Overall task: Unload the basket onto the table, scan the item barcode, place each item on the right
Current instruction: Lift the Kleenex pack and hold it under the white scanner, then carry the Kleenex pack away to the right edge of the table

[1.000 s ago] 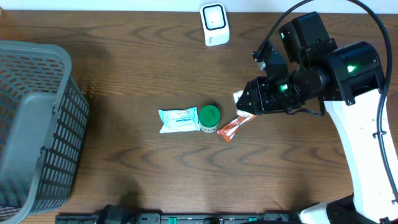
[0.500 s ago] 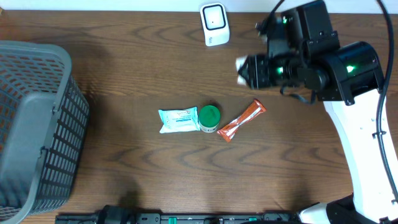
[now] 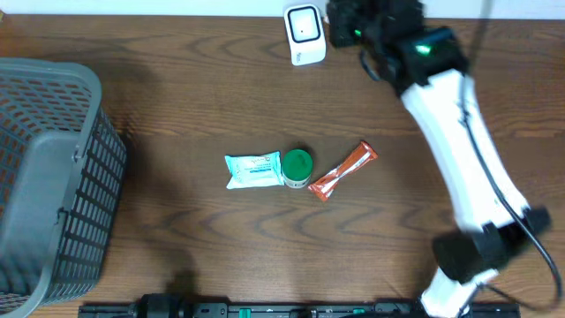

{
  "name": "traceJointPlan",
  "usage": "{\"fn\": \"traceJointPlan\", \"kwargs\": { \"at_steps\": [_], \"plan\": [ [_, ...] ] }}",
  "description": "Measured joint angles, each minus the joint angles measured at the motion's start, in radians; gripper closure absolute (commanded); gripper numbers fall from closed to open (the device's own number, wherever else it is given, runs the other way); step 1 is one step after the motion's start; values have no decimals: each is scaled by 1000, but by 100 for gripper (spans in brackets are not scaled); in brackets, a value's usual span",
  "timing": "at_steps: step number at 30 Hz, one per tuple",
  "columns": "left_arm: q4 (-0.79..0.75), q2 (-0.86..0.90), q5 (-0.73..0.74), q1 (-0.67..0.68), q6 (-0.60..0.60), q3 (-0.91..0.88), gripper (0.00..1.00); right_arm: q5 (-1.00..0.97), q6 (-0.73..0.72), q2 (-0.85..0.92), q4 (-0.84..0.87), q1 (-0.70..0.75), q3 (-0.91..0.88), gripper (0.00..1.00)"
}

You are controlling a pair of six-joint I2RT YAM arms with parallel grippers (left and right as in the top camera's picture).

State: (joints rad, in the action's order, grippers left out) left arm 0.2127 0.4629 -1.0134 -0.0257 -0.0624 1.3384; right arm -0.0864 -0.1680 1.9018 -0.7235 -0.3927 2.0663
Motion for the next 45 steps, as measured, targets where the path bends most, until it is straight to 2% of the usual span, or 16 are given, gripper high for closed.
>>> {"fn": "traceJointPlan", "kwargs": {
  "at_steps": [4,8,17,18,21,25,33,37,42,45],
  "plan": [
    [12,0,3,-29,-28,0,39,-7,25,169,208,0,-3,46],
    [14,0,6,-47,-42,0,39,-10,47,288,393,0,-6,47],
    [45,-1,23,-51,-46,0,39,-14,67,466,686,3,-6,44],
    [47,-1,24,-51,-46,0,31,-15,68,481,704,3,-6,44],
    [66,-1,25,-51,-48,0,23,-16,70,528,751,3,-6,44],
    [97,-1,26,-51,-53,0,19,-16,71,579,797,9,-6,44],
    [156,-1,29,-51,-54,-1,13,-8,69,614,785,47,-6,44],
    [159,-1,29,-51,-54,-1,13,28,58,613,711,60,-6,46],
    [257,-1,31,-51,-55,-1,13,61,41,548,435,71,-7,62],
    [335,-1,33,-51,-55,-2,13,67,36,462,261,89,-10,63]
  ]
}}
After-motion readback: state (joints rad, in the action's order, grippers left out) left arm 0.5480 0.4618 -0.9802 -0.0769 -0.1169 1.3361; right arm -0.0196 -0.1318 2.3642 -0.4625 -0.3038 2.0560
